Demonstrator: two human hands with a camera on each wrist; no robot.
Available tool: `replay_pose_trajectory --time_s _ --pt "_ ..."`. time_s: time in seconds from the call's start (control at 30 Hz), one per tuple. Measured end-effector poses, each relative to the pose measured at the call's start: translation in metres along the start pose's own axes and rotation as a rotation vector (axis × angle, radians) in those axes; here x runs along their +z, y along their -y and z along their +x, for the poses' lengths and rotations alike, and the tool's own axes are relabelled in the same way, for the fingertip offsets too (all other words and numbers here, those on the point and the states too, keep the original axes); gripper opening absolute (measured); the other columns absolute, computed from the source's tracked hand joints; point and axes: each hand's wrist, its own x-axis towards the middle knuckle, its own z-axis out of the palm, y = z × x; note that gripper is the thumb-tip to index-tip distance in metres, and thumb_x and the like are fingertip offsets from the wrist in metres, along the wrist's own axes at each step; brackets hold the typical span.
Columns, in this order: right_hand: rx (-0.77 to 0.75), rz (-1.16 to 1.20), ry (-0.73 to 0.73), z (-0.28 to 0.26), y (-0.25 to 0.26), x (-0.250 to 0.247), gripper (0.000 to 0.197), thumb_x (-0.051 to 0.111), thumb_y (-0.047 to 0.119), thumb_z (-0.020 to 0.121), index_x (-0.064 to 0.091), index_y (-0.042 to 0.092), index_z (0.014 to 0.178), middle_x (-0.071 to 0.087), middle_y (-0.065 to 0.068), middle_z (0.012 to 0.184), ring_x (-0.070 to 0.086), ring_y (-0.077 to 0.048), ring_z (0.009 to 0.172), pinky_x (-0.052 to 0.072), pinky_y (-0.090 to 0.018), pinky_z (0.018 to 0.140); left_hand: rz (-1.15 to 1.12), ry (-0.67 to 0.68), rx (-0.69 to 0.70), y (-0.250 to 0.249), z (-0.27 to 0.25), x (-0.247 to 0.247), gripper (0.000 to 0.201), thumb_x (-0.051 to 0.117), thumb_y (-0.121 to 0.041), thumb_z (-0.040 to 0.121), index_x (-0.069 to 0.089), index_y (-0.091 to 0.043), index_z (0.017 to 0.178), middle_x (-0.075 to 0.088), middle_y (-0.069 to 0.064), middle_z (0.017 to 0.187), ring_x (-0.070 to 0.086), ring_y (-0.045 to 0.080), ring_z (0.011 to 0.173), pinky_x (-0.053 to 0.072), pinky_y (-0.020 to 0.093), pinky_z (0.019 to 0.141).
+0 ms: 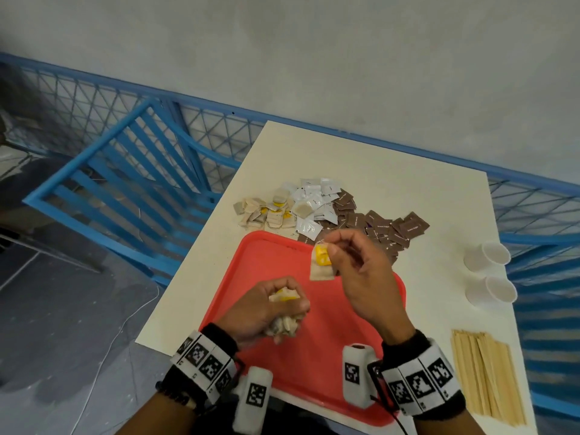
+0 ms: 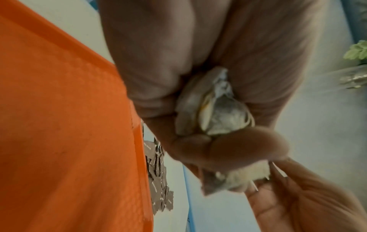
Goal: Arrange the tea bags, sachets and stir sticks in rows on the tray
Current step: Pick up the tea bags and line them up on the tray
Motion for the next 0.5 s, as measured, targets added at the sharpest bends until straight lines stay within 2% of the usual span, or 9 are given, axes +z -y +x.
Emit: replay_pose_trajectory --time_s 0.1,0.17,0.2,0.27,0.33,0.43,0.5 --pt "-0.075 -0.075 -0.021 0.000 0.005 -0.003 0.019 0.062 0.006 0.094 0.062 0.020 0.107 0.063 -0.003 0.089 0.055 -0.018 0.071 0.050 -0.038 0.066 0.061 -0.134 0.062 -0.019 -0.001 -0.006 0.025 0.080 -0.013 0.079 0.068 -0.011 0.101 0.063 0.017 0.081 0.059 0.022 0.052 0.040 0.019 0.036" --pt "-0.097 -0.106 -0.031 0.001 0.008 0.002 0.023 0.066 0.003 0.091 0.062 0.019 0.107 0.060 -0.002 0.086 0.052 -0.016 0.068 0.048 -0.040 0.064 0.116 -0.182 0.139 -0.036 0.002 -0.007 0.031 0.076 -0.019 0.080 0.069 -0.014 0.110 0.062 0.016 0.078 0.057 0.019 0.048 0.035 0.017 0.037" --pt "-0.098 -0.100 -0.032 0.001 0.009 0.006 0.025 0.067 0.002 0.089 0.062 0.019 0.107 0.061 0.000 0.087 0.053 -0.014 0.070 0.049 -0.038 0.065 0.147 -0.180 0.176 -0.044 0.003 -0.006 0.031 0.075 -0.022 0.081 0.069 -0.017 0.112 0.062 0.014 0.076 0.055 0.019 0.047 0.033 0.017 0.037" --pt "-0.097 -0.080 -0.032 0.000 0.013 0.016 0.026 0.069 0.002 0.088 0.062 0.018 0.107 0.062 0.008 0.088 0.057 -0.010 0.075 0.051 -0.029 0.067 0.208 -0.172 0.245 -0.058 0.005 -0.001 0.027 0.074 -0.026 0.082 0.070 -0.019 0.108 0.058 0.012 0.067 0.051 0.018 0.046 0.032 0.017 0.038" --pt "-0.096 -0.069 -0.050 0.001 0.016 0.026 0.026 0.070 0.002 0.088 0.062 0.018 0.108 0.063 0.012 0.089 0.060 -0.007 0.080 0.051 -0.025 0.071 0.296 -0.179 0.306 -0.068 0.006 0.001 0.019 0.072 -0.022 0.086 0.069 -0.010 0.101 0.054 0.010 0.057 0.047 0.017 0.043 0.032 0.017 0.038" --pt "-0.056 -0.023 -0.068 0.000 0.021 0.034 0.026 0.072 0.007 0.088 0.065 0.019 0.109 0.065 0.008 0.094 0.064 -0.013 0.089 0.053 -0.026 0.074 0.336 -0.189 0.343 -0.079 0.006 -0.008 0.013 0.071 -0.016 0.089 0.067 -0.004 0.091 0.051 0.009 0.054 0.043 0.017 0.042 0.032 0.017 0.039" --pt "0.007 -0.056 -0.001 0.000 0.023 0.033 0.013 0.075 0.020 0.087 0.071 0.020 0.100 0.068 0.007 0.097 0.066 -0.013 0.092 0.054 -0.033 0.077 0.318 -0.192 0.326 -0.087 0.004 -0.016 0.013 0.072 -0.018 0.088 0.067 -0.007 0.088 0.050 0.010 0.056 0.042 0.018 0.042 0.030 0.018 0.040"
